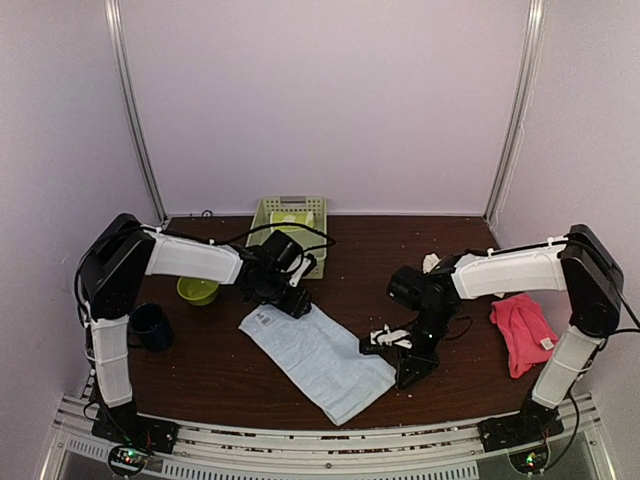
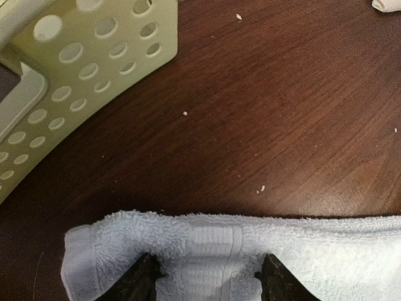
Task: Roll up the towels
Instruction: Rotate the towel at the center of the board.
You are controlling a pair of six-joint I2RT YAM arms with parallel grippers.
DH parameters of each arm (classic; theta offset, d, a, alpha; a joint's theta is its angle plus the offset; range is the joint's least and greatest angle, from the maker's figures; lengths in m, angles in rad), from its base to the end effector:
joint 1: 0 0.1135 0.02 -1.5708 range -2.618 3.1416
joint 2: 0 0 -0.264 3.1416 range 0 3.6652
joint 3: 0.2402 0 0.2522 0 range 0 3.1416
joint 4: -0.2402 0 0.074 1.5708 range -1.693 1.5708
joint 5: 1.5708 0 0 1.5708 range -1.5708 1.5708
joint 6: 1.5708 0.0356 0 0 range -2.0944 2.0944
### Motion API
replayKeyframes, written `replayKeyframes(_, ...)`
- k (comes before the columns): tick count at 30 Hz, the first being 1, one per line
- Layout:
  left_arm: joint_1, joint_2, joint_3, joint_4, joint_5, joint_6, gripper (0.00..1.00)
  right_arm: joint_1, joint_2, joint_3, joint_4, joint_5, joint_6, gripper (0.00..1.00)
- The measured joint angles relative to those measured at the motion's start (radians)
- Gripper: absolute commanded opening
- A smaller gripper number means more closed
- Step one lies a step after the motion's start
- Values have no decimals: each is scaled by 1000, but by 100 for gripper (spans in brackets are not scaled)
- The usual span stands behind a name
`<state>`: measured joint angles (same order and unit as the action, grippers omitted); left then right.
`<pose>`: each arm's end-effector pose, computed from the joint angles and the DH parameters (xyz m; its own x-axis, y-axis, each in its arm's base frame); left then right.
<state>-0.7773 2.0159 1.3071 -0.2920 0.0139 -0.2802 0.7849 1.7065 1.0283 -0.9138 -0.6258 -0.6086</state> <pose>0.2975 -0.2934 0.1456 -0.7721 0.3718 -0.5153 0.5131 0.8432 -0.1605 0.1847 0.2140 0.1653 -0.2578 -0.9126 -0.3174 -0.8671 0.0737 0.4926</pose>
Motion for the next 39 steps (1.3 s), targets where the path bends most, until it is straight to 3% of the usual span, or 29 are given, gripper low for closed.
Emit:
replayKeyframes(10, -93, -332, -136, -101, -114, -45, 62, -112, -61, 80, -74, -21, -39, 31)
replayKeyframes(13, -83, -346, -189, -111, -149, -63, 62, -145, -78, 103, -39, -10, -21, 30)
replayKeyframes(19, -72, -202, -172, -103, -166, -57, 62, -241, -79, 145, 16, -32, 19, 30)
replayKeyframes(26, -107, 38, 35, -19, -103, 3, 60, -383, -92, 163, 24, -81, 34, 31)
replayKeyframes(33, -240, 248, 311, 32, -43, 64, 60, -529, -165, 163, -26, -103, 8, 31)
replayKeyframes(39, -277, 341, 451, 28, -32, 145, 62, -554, -196, 163, -51, -108, -11, 32)
